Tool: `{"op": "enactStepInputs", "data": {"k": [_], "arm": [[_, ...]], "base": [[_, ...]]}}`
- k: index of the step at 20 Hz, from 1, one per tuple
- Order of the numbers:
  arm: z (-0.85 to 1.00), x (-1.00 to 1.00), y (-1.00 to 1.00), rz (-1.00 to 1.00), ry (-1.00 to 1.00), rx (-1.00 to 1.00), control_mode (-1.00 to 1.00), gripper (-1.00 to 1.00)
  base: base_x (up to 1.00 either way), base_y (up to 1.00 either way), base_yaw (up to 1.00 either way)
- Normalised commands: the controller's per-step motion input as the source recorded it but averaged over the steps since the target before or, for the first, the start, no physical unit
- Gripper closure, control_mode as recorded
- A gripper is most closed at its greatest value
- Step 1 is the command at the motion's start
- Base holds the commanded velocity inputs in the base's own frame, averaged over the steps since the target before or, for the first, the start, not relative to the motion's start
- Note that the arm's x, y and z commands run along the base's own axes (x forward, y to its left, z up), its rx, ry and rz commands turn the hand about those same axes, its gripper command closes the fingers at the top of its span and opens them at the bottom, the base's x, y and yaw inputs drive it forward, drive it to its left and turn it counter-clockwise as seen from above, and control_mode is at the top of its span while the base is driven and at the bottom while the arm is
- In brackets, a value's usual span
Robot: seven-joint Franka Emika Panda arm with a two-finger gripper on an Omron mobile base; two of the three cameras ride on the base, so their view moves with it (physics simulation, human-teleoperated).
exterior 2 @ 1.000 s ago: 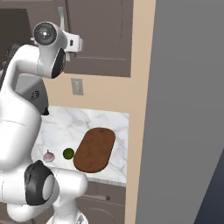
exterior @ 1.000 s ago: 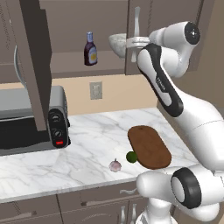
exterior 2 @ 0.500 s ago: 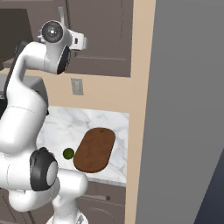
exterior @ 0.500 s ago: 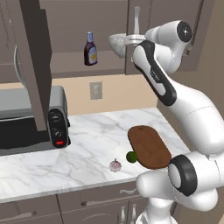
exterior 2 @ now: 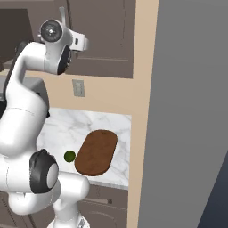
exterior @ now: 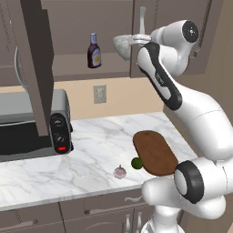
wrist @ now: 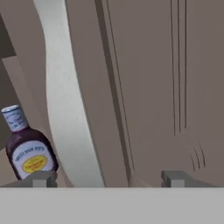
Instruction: Open the cabinet. Place the bowl and condiment on the counter. Then place the lime and garlic on the cutting board.
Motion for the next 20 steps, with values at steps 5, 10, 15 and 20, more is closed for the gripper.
{"op": "enactStepInputs", "data": {"k": [5, 10, 15, 20], "arm": [[-0.13, 0.2, 0.0, -0.05, -0.02, -0.09, -1.0, -1.0], [-0.18, 0.26, -0.07, -0.04, -0.04, -0.04, -1.0, 1.0], [-0.15, 0.42, -0.49, -0.08, -0.09, 0.0, -1.0, 1.0], [-0.14, 0.46, -0.48, -0.16, -0.1, 0.0, -1.0, 1.0]], "base": [[0.0, 0.0, 0.0], [0.0, 0.0, 0.0], [0.0, 0.0, 0.0], [0.0, 0.0, 0.0]]}}
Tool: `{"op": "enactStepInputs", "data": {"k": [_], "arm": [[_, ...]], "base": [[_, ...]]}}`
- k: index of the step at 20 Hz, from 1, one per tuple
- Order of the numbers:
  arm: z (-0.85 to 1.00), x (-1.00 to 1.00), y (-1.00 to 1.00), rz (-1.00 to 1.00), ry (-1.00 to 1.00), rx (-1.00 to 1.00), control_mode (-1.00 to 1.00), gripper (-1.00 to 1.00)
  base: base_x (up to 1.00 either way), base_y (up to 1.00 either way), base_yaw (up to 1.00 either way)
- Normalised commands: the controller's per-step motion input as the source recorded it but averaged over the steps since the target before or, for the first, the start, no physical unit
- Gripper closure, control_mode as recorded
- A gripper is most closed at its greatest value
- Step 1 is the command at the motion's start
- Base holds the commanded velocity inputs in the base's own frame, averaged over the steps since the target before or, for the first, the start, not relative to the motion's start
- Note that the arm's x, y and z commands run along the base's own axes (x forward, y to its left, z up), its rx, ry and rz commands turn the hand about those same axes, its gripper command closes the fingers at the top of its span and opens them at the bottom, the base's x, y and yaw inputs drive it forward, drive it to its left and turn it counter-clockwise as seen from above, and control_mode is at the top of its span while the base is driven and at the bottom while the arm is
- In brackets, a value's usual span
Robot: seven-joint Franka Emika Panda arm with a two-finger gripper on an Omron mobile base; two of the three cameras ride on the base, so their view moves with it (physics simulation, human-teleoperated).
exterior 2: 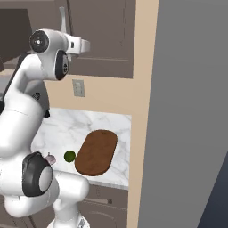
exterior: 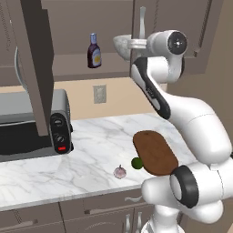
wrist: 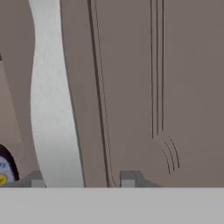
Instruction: Open the cabinet. Place the bowl and condiment on the counter. Then place the lime and garlic on the cutting board.
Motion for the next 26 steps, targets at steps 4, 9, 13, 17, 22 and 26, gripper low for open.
{"op": "enactStepInputs", "data": {"k": [4, 9, 13, 17, 22, 26], "arm": [[-0.01, 0.28, -0.62, -0.33, -0.07, 0.0, -1.0, 1.0], [0.06, 0.12, -0.93, -0.29, -0.02, 0.05, -1.0, 1.0], [0.26, 0.0, -1.0, -0.25, 0.0, 0.14, -1.0, 1.0], [0.33, 0.0, -1.0, -0.21, 0.0, 0.18, -1.0, 1.0], [0.19, 0.0, -1.0, -0.16, 0.0, 0.19, -1.0, 1.0], [0.15, -0.15, -1.0, -0.12, 0.0, 0.18, -1.0, 1.0]], "base": [[0.0, 0.0, 0.0], [0.0, 0.0, 0.0], [0.0, 0.0, 0.0], [0.0, 0.0, 0.0], [0.0, 0.0, 0.0], [0.0, 0.0, 0.0]]}}
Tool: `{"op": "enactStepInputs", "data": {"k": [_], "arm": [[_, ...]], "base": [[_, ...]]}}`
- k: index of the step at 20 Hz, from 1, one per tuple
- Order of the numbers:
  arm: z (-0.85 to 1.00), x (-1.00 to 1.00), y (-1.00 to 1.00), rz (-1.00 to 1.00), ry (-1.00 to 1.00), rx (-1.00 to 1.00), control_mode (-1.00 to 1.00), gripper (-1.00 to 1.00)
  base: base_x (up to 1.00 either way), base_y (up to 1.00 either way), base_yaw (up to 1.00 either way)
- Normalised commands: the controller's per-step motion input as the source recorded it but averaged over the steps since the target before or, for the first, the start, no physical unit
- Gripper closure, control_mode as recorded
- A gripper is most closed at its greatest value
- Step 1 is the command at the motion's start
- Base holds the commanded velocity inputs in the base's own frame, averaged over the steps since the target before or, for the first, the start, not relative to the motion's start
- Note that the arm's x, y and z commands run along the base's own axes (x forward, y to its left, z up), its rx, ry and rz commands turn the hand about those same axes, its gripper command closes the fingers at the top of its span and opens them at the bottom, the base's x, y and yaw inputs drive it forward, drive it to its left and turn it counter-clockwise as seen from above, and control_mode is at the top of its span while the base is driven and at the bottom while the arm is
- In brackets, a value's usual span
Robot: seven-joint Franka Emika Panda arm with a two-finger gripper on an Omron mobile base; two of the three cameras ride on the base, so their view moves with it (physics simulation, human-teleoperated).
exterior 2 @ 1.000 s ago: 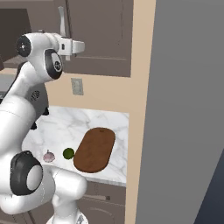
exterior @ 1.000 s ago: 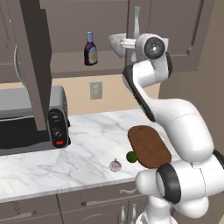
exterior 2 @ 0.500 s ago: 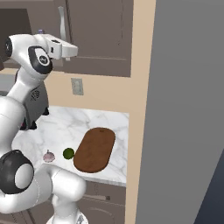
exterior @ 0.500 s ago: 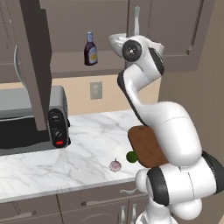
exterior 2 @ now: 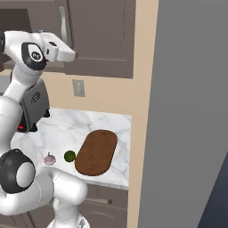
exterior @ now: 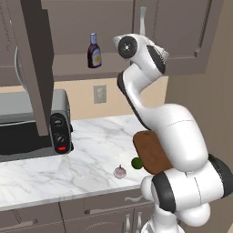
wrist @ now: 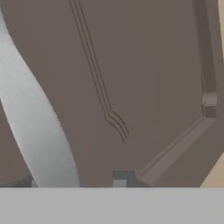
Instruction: Open the cabinet. Place the bowl and condiment on the counter. Then place the lime and garlic on the cutting board.
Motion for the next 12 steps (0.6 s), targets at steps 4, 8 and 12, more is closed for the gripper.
{"op": "enactStepInputs", "data": {"k": [4, 8, 12], "arm": [[0.1, -0.42, -1.0, -0.1, 0.0, 0.16, -1.0, 1.0], [0.0, -0.59, -1.0, -0.02, -0.08, 0.13, -1.0, 1.0], [0.0, -0.88, -1.0, 0.0, -0.16, 0.15, -1.0, 1.0]], "base": [[0.0, 0.0, 0.0], [0.0, 0.0, 0.0], [0.0, 0.0, 0.0]]}}
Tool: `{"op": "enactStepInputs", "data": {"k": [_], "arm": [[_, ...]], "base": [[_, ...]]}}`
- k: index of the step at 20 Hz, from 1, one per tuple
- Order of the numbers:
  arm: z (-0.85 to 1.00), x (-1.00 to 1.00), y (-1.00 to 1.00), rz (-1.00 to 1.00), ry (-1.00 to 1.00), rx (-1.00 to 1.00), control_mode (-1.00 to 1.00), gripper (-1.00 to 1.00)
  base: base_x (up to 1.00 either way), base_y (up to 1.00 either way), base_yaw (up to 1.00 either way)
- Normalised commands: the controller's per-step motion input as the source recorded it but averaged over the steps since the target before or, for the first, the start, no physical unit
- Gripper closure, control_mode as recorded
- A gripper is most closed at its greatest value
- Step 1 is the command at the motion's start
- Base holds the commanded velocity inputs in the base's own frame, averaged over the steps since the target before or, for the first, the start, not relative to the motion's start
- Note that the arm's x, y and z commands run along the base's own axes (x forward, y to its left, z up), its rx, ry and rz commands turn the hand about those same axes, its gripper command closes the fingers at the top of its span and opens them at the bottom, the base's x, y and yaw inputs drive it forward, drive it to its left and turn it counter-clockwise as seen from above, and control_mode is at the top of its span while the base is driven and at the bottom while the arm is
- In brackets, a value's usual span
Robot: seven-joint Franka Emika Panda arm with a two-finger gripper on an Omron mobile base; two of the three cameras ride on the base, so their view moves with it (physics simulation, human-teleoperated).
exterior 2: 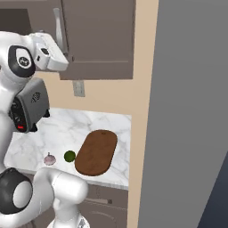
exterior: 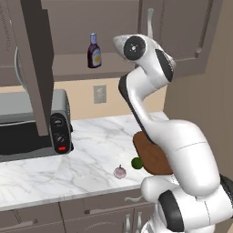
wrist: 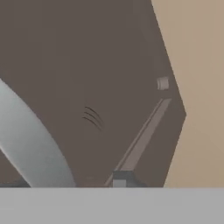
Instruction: Open the cabinet. Place the bowl and condiment on the counter. Then place the lime and garlic on the cutting board.
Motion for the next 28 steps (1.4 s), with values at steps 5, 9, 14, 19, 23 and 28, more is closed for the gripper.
{"op": "enactStepInputs", "data": {"k": [5, 9, 14, 19, 23, 28], "arm": [[0.0, -0.85, -1.0, 0.04, -0.19, 0.15, -1.0, 1.0], [-0.01, -0.62, -1.0, 0.09, -0.17, 0.13, -1.0, 1.0], [-0.03, -0.31, -1.0, 0.1, -0.14, 0.09, -1.0, 1.0], [-0.01, -0.22, -0.98, 0.17, -0.14, 0.11, -1.0, 1.0], [-0.08, -0.14, -0.91, 0.22, -0.11, 0.08, -1.0, 1.0], [-0.14, -0.01, -0.68, 0.18, -0.06, 0.03, -1.0, 1.0]], "base": [[0.0, 0.0, 0.0], [0.0, 0.0, 0.0], [0.0, 0.0, 0.0], [0.0, 0.0, 0.0], [0.0, 0.0, 0.0], [0.0, 0.0, 0.0]]}}
